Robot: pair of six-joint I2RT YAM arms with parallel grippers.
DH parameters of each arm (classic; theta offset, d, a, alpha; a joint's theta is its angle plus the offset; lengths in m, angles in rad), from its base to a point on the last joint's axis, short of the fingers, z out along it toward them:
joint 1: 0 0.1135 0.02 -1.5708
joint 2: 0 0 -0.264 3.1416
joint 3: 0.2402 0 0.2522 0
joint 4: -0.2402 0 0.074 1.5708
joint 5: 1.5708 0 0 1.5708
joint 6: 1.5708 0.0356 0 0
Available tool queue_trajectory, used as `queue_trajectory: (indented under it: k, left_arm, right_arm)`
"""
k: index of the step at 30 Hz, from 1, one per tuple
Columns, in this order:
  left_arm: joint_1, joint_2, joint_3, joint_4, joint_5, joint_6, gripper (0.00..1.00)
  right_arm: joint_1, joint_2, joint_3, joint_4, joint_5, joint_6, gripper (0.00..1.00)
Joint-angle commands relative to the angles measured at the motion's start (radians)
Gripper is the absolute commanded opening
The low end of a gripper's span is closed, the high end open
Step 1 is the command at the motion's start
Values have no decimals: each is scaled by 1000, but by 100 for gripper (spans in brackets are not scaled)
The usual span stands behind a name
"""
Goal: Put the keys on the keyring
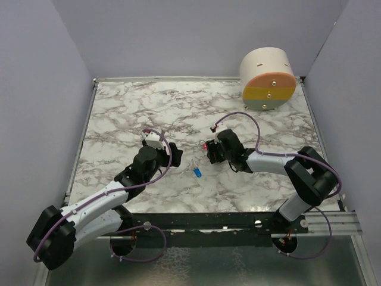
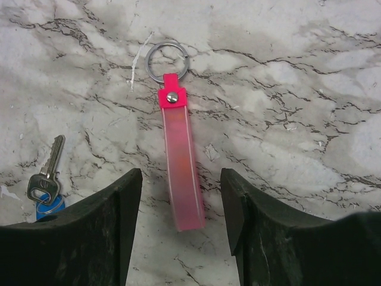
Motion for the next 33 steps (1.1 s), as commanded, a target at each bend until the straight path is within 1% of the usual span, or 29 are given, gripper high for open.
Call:
queue_trajectory:
  k: [1, 9, 14, 17, 18, 20, 21, 24, 26, 32, 33]
  left_arm:
    - [-7, -10, 13, 29, -23, 4, 85]
    - [-6, -9, 12, 29, -26, 3, 85]
    - [-6, -6, 11, 29, -30, 5, 85]
    - [-7, 3, 13, 30, -33, 6, 85]
    - [-7, 8, 15, 32, -32, 6, 85]
    - [-7, 20, 20, 34, -28, 8, 85]
    - [-7, 28, 22, 36, -25, 9, 85]
    - [-8, 42, 24, 46, -18, 9, 85]
    - [-9, 48, 24, 50, -17, 8, 85]
    - [-13, 64, 22, 76, -5, 13, 85]
    - [-14, 67, 21, 83, -2, 18, 85]
  right_arm:
    - [13, 22, 21, -13, 32, 10, 55]
    - [23, 37, 26, -27, 55, 17, 46]
    - [32, 18, 30, -42, 83, 18, 34]
    - [41, -22, 48, -68, 88, 7, 34]
    - [44, -38, 56, -79, 86, 4, 32]
    - [45, -67, 69, -97, 82, -2, 22]
    - [45, -80, 75, -108, 82, -2, 20]
    - [45, -114, 90, -134, 78, -5, 19]
    - [45, -139, 93, -144, 72, -6, 16]
    - [47, -211, 113, -187, 41, -2, 16]
    - [47, -226, 119, -196, 35, -3, 14]
